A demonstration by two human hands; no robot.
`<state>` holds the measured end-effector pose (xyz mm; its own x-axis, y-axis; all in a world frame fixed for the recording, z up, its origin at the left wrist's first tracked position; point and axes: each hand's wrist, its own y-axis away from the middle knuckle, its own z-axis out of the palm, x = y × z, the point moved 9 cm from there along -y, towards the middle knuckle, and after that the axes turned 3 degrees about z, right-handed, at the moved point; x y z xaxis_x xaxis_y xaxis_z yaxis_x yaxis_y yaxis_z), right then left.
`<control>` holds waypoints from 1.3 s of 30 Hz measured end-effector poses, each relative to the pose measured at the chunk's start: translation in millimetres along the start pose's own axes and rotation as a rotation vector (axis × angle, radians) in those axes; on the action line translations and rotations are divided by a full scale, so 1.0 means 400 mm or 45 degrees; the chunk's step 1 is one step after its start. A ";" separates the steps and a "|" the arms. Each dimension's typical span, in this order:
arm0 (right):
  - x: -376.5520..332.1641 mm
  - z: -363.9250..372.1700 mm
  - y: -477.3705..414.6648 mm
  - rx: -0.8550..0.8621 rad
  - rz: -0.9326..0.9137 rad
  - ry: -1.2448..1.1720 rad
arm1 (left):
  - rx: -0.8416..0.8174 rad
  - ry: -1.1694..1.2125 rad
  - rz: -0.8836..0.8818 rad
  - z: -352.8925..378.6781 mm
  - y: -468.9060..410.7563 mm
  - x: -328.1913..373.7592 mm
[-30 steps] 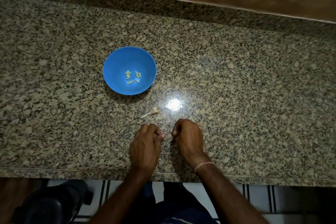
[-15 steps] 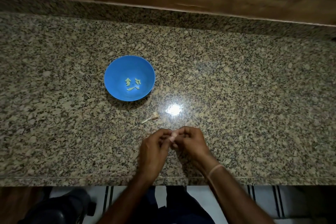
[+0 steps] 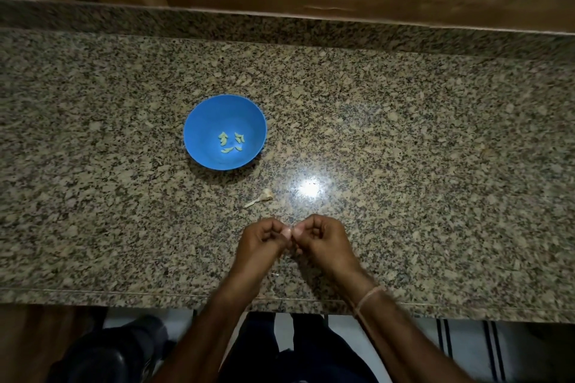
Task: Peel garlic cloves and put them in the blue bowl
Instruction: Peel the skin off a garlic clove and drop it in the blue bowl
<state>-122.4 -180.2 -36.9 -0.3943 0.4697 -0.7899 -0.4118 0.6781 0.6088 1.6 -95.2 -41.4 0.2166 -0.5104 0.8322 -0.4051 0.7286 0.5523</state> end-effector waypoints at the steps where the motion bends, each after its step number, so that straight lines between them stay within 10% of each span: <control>1: -0.023 -0.005 0.003 0.058 -0.134 0.133 | -0.025 0.085 -0.114 0.006 0.003 -0.016; 5: -0.041 0.000 0.011 0.124 -0.279 0.268 | -0.008 0.124 -0.197 0.009 0.008 -0.037; 10: 0.077 0.058 0.016 -0.081 0.523 -0.489 | 0.257 -0.348 0.215 0.001 0.015 0.013; 18: -0.064 0.014 0.012 0.095 -0.670 0.761 | -0.054 0.295 -0.394 0.073 0.012 -0.069; 24: -0.037 0.017 -0.021 0.055 -0.350 0.562 | 0.185 -0.625 0.287 0.032 0.022 0.022; 30: -0.083 0.041 0.014 0.057 -0.735 1.115 | -0.039 0.127 -0.388 0.068 0.020 -0.054; 35: 0.028 0.024 -0.043 -0.135 0.058 0.360 | 0.211 -0.921 0.249 0.031 0.021 0.022; 39: -0.051 0.036 -0.013 0.041 -0.559 1.069 | 0.130 -0.159 -0.127 0.041 0.009 -0.048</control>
<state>-100.3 -184.9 -25.2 -0.6768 -0.3824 -0.6290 -0.6457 0.7188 0.2577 -18.4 -90.4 -56.2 0.1511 -0.6351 0.7575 -0.4768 0.6244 0.6187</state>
